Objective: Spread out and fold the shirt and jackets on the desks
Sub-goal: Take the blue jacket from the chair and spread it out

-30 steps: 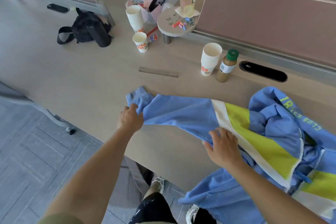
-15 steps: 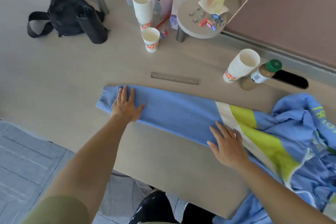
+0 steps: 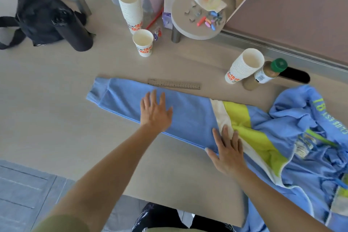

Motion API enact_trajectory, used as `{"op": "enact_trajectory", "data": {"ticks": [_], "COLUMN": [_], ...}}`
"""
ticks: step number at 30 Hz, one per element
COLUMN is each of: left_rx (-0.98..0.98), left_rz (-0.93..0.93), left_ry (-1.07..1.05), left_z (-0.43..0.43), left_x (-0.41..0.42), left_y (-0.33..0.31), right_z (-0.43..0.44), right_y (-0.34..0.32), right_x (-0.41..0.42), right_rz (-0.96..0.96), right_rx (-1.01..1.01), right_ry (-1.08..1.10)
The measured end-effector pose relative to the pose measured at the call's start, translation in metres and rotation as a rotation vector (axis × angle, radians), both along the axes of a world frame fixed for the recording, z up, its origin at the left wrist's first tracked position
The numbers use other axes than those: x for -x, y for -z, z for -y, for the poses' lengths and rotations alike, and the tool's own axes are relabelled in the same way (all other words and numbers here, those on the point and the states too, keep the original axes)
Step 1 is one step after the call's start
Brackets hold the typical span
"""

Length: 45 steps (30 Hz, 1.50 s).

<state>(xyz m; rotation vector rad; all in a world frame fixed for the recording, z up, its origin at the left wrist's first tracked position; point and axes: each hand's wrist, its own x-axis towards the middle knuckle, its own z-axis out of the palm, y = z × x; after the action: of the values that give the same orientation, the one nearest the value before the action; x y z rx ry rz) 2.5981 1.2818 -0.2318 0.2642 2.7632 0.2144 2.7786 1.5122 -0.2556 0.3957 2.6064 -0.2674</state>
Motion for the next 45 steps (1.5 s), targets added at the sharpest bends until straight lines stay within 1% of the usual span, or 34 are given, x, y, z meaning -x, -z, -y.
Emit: {"op": "enact_trajectory", "data": {"ticks": [3,6,8,10,12,13,16,18,20,21,23,24,25,27,30,32,33,34,35,36,38,39,41,42,43,45], "left_rx": [0.062,0.084,0.051,0.041,0.049,0.048,0.030,-0.019,-0.092,-0.129,-0.194,-0.214,-0.224,-0.197,-0.097,-0.055,-0.057,-0.065,-0.074,-0.099,-0.259,-0.363,-0.519,-0.575,-0.641,-0.788], "left_rz": [0.078,0.040,0.030,0.042,0.056,0.059,0.042,0.010,-0.016,-0.015,0.015,0.064,0.112,0.169,0.168,0.142,0.129,0.117,0.108,0.141,0.305,0.391,0.511,0.574,0.641,0.769], "left_ry": [0.085,0.082,0.069,0.060,0.051,0.045,0.049,0.126,0.251,0.324,0.452,0.509,0.558,0.620,0.613,0.536,0.468,0.369,0.239,0.065,-0.325,-0.462,-0.562,-0.576,-0.603,-0.717], "left_z": [-0.014,-0.015,-0.018,-0.020,-0.022,-0.024,-0.041,-0.064,-0.094,-0.110,-0.144,-0.159,-0.174,-0.194,-0.212,-0.214,-0.214,-0.213,-0.211,-0.207,-0.199,-0.194,-0.187,-0.187,-0.189,-0.195], "left_x": [-0.030,-0.015,0.001,0.011,0.012,0.008,-0.020,-0.054,-0.094,-0.114,-0.148,-0.162,-0.175,-0.196,-0.222,-0.234,-0.240,-0.245,-0.251,-0.256,-0.267,-0.272,-0.281,-0.286,-0.291,-0.298], "left_y": [0.022,0.035,0.038,0.039,0.038,0.036,0.026,0.019,0.011,0.006,-0.005,-0.011,-0.015,-0.018,-0.016,-0.015,-0.015,-0.015,-0.018,-0.018,-0.022,-0.024,-0.026,-0.029,-0.034,-0.039], "right_z": [-0.012,-0.031,-0.036,-0.039,-0.044,-0.047,-0.057,-0.067,-0.080,-0.090,-0.116,-0.129,-0.139,-0.152,-0.162,-0.164,-0.162,-0.159,-0.155,-0.152,-0.147,-0.146,-0.143,-0.141,-0.139,-0.137], "right_y": [-0.009,-0.019,-0.022,-0.024,-0.026,-0.025,-0.029,-0.033,-0.039,-0.041,-0.045,-0.046,-0.048,-0.049,-0.042,-0.037,-0.038,-0.041,-0.044,-0.046,-0.048,-0.049,-0.046,-0.049,-0.053,-0.068], "right_x": [0.019,0.020,0.006,-0.017,-0.047,-0.063,-0.106,-0.124,-0.133,-0.138,-0.148,-0.155,-0.163,-0.181,-0.206,-0.219,-0.224,-0.227,-0.231,-0.235,-0.244,-0.249,-0.258,-0.260,-0.260,-0.259], "right_rz": [0.065,0.089,0.044,0.013,0.064,0.053,-0.027,-0.074,-0.150,-0.164,-0.127,-0.100,-0.079,-0.043,-0.049,-0.192,-0.262,-0.307,-0.313,-0.306,-0.225,-0.161,-0.071,-0.053,-0.050,-0.104], "right_rx": [0.019,0.028,-0.014,-0.048,-0.073,-0.077,-0.121,-0.146,-0.159,-0.120,0.050,0.103,0.119,0.101,0.149,0.276,0.362,0.462,0.542,0.618,0.688,0.681,0.646,0.685,0.785,1.166], "right_ry": [-0.020,-0.037,-0.018,0.064,0.174,0.222,0.330,0.391,0.531,0.660,0.960,1.020,0.991,0.851,0.744,0.674,0.700,0.775,0.848,0.893,0.851,0.794,0.681,0.685,0.750,1.020]}}
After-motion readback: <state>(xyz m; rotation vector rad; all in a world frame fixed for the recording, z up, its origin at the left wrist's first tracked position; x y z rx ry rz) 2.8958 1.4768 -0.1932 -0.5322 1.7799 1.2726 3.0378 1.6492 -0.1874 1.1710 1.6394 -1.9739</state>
